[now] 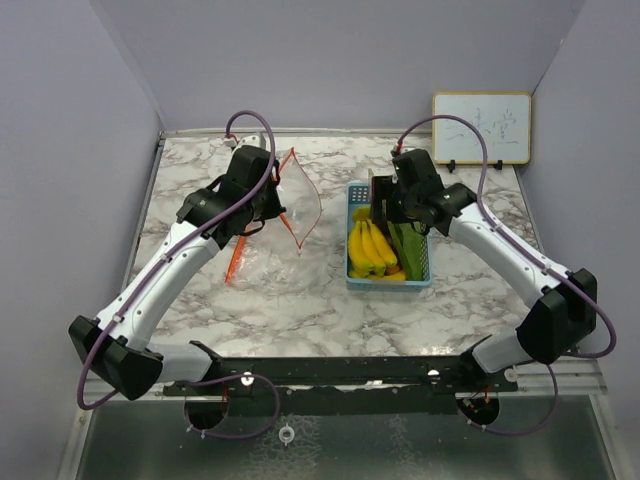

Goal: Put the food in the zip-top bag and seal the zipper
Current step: Pick up the fake vegetable from the bin.

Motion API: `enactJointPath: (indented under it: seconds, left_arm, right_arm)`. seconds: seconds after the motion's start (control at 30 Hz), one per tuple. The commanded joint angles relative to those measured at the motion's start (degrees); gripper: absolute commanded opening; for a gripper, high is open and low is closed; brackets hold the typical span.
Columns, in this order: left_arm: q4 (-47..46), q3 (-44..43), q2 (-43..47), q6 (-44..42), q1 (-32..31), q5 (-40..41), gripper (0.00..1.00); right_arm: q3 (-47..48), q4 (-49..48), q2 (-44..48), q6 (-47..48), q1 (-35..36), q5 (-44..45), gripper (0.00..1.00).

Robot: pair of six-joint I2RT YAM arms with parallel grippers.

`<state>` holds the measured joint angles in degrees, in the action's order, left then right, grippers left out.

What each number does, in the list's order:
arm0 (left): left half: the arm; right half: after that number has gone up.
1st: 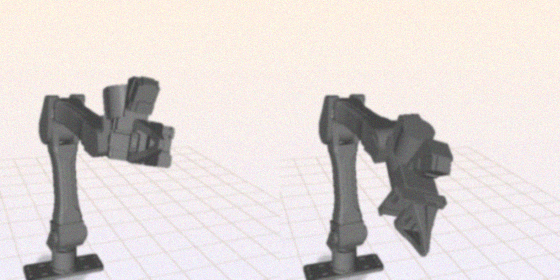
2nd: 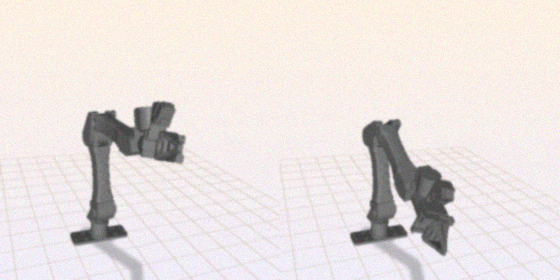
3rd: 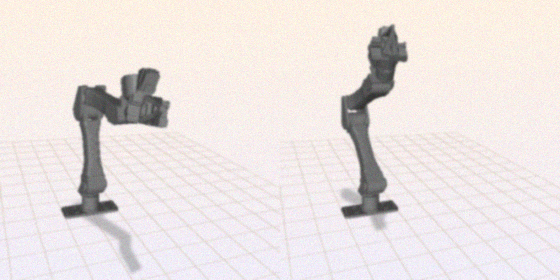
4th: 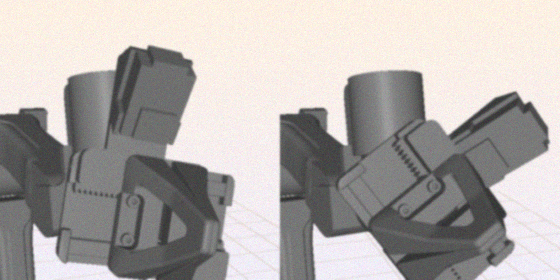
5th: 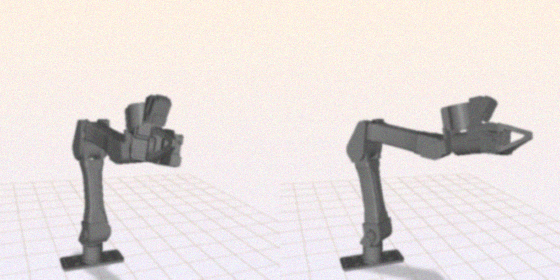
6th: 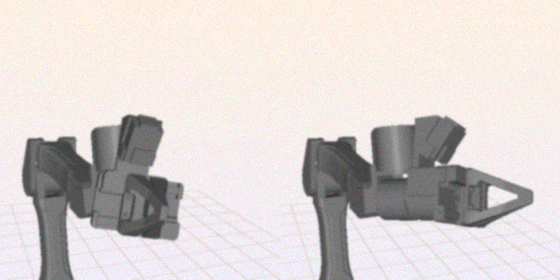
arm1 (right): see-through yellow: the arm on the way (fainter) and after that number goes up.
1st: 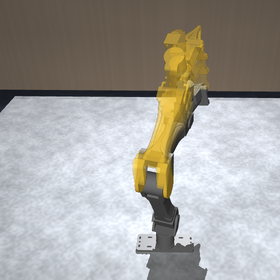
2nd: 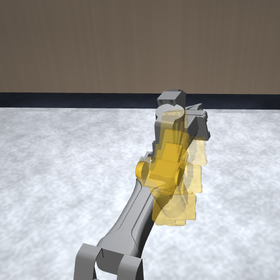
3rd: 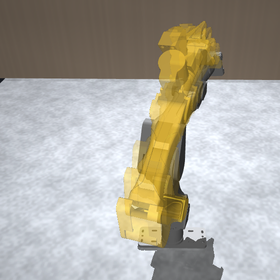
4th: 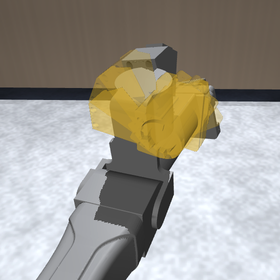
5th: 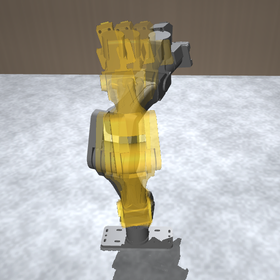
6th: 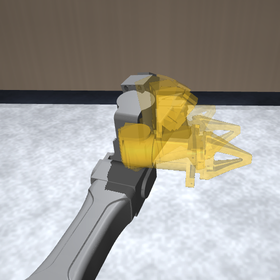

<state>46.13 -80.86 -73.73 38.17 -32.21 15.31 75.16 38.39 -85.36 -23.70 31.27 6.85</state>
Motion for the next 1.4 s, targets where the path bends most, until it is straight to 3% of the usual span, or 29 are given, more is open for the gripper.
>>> enactJointPath:
  seconds: [0.0, 0.23, 0.43, 0.67, 0.77, 0.9, 1.07, 1.2, 1.37]
  left_arm:
    - [-1.1, -1.5, -0.1, -2.5, 0.2, -3.6, 0.0]
    - [-4.3, 0.4, -0.5, -2.8, 0.2, -6.4, 0.0]
    - [-6.1, 1.7, -1.0, -2.1, 0.2, -8.1, 0.0]
    - [-7.2, 2.5, -0.6, -1.6, 0.2, -8.2, 0.0]
    - [-7.4, 2.6, -0.8, -1.4, 0.2, -9.2, 0.0]
    - [-7.4, 2.1, -1.0, -1.4, 0.1, -9.8, 0.0]
    - [-6.8, -0.3, -2.0, -0.8, 0.2, -11.4, 0.0]
    - [-6.5, -2.3, -2.8, -0.3, 0.2, -12.6, 0.0]
    - [-6.0, -5.5, -5.0, 1.4, 0.2, -15.7, 0.0]
  right_arm:
    - [-2.3, 7.9, 3.9, 0.9, -0.2, 8.0, 0.74]
    - [-3.8, 7.0, -1.4, 3.7, -0.2, 14.3, 0.95]
    - [-4.5, 2.0, -6.3, 5.3, -0.2, 15.6, 0.94]
    - [-6.1, 0.3, -8.3, 4.9, -0.2, 19.0, 0.67]
    - [-7.3, 0.3, -7.9, 3.4, -0.3, 19.7, 0.29]
    - [-5.8, 2.1, -4.0, 3.3, -0.3, 20.7, 0.05]
    - [2.2, 3.2, 4.4, 8.9, -0.3, 17.3, 0.02]
    - [7.8, -1.7, 10.2, 11.6, -0.3, 5.7, 0.02]
    - [11.7, -11.4, 12.1, 7.2, -0.3, -9.3, 0.02]
